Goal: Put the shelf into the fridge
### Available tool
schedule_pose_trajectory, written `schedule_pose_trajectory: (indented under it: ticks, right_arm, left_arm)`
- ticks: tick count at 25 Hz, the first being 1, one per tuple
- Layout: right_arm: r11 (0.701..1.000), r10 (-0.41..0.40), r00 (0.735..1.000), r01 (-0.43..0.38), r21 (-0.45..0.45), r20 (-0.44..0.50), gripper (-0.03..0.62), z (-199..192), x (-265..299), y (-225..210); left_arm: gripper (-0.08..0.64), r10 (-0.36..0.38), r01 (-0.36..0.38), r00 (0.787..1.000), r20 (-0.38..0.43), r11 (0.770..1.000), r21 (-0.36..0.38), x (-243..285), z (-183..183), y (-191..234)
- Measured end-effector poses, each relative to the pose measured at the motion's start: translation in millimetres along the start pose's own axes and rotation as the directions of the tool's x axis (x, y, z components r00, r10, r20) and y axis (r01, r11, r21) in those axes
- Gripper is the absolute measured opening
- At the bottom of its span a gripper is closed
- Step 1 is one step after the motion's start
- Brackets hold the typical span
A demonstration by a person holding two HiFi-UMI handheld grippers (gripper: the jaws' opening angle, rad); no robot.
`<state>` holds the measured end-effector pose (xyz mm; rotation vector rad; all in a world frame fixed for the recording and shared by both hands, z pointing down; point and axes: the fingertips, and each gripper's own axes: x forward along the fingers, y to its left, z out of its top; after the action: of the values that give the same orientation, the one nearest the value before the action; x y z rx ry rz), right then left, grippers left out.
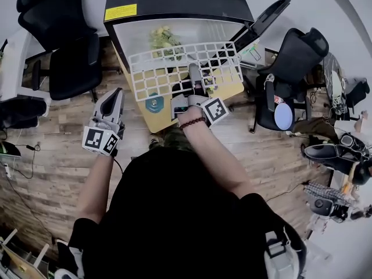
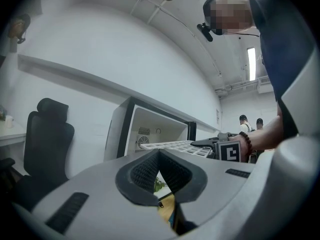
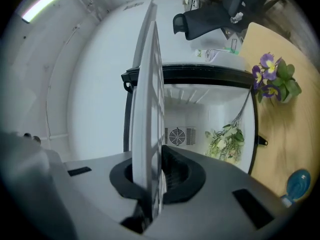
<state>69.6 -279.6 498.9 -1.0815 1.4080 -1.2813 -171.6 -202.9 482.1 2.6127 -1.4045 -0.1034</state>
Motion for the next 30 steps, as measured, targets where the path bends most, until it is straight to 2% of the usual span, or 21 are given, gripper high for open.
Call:
schedule_pose_trajectory:
  ticks: [7, 13, 21, 30]
  right_arm:
    - [0.997, 0.007, 1.000, -0.009, 0.072, 0.027, 0.041, -8, 11, 0]
    - [0.995, -0.031, 0.999, 0.027, 0.099, 0.044, 0.041, -13, 19, -9]
    - [0.992, -0.060, 0.995, 0.051, 0.118, 0.075, 0.041, -12, 29, -17]
    - [0.992, -0.070, 0.996, 0.063, 0.108, 0.059, 0.041, -17, 39, -20]
  left_arm:
    - [0.019, 0.002, -0.002, 1.000, -0.009, 1.000, 0.003, 0, 0, 2]
    - [0.019, 0.012, -0.012, 1.000, -0.009, 1.000, 0.004, -4, 1, 7]
    - [0.020, 0.016, -0.016, 1.000, -0.016, 1.000, 0.012, -11, -1, 8]
    - [0.018, 0.022, -0.022, 1.000, -0.015, 1.000, 0.012, -13, 2, 11]
